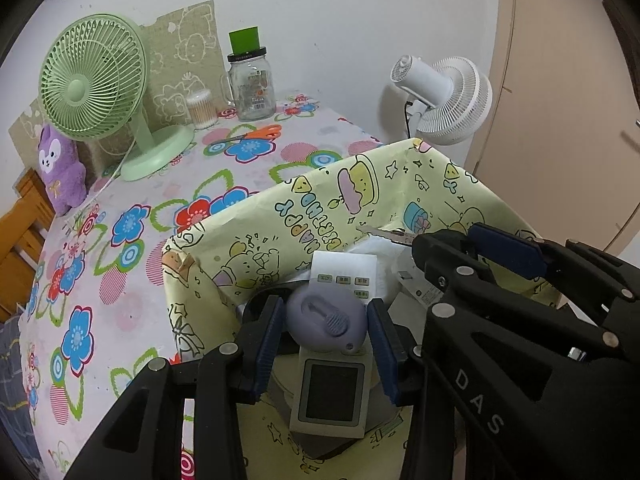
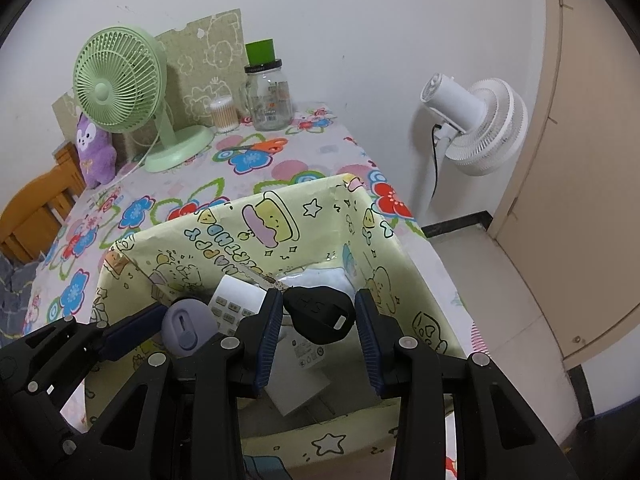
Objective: Organize rigid objects
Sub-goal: 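Lower the lavender object and car key into the yellow box with both tools, then open both tools to release the lavender object and car key in the box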
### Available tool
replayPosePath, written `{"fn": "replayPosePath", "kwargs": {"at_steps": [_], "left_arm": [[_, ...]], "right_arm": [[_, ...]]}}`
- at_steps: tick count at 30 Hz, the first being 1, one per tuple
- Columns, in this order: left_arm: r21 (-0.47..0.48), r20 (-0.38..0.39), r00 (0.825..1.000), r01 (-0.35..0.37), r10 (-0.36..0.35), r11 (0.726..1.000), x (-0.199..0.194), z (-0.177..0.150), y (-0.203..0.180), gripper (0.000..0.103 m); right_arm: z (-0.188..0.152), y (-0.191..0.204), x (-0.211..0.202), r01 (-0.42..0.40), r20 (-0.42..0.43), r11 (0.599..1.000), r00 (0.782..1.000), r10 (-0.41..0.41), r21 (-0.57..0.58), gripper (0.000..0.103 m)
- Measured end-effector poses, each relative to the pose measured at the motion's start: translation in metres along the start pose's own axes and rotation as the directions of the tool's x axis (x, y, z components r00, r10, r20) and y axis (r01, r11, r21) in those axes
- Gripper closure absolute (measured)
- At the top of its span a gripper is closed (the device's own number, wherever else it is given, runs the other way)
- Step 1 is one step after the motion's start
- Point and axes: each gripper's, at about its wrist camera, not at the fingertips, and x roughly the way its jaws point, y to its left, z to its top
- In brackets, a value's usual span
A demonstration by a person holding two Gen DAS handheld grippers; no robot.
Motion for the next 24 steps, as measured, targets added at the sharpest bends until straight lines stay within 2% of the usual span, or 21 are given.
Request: {"fn": "replayPosePath", "kwargs": {"at_steps": [2, 7, 9, 11, 24], "left_arm": [[0.006, -0.005, 1.000, -0.002, 0.002, 1.000, 0.001, 0.001, 0.000, 0.051], [0.033, -0.026, 1.000, 0.003, -0.002, 0.999, 0.000, 0.003, 0.001, 0.045], [0.048, -0.017, 1.000, -0.017, 0.018, 0.999, -0.001, 0.004, 0.001, 0.030], [0.068, -0.014, 1.000, -0.027, 0.028, 0.997, -0.002, 0.006, 0.001, 0.021], [0.089, -0.010, 0.999, -0.048, 0.049, 0.995, -0.003, 0.005, 0.000, 0.015]], "right_arm": [[0.000, 0.000, 0.001, -0.001, -0.002, 1.000, 1.000, 0.001, 0.000, 0.062], [0.002, 0.002, 0.003, -0.003, -0.007, 1.000, 1.000, 0.003, -0.001, 0.063], [0.003, 0.003, 0.004, -0.011, -0.007, 1.000, 1.000, 0.011, -0.005, 0.063], [0.005, 0.004, 0.006, -0.016, -0.011, 1.000, 1.000, 0.016, -0.005, 0.063], [0.008, 0.005, 0.017, -0.058, -0.056, 0.998, 0.997, 0.058, 0.004, 0.062]]}}
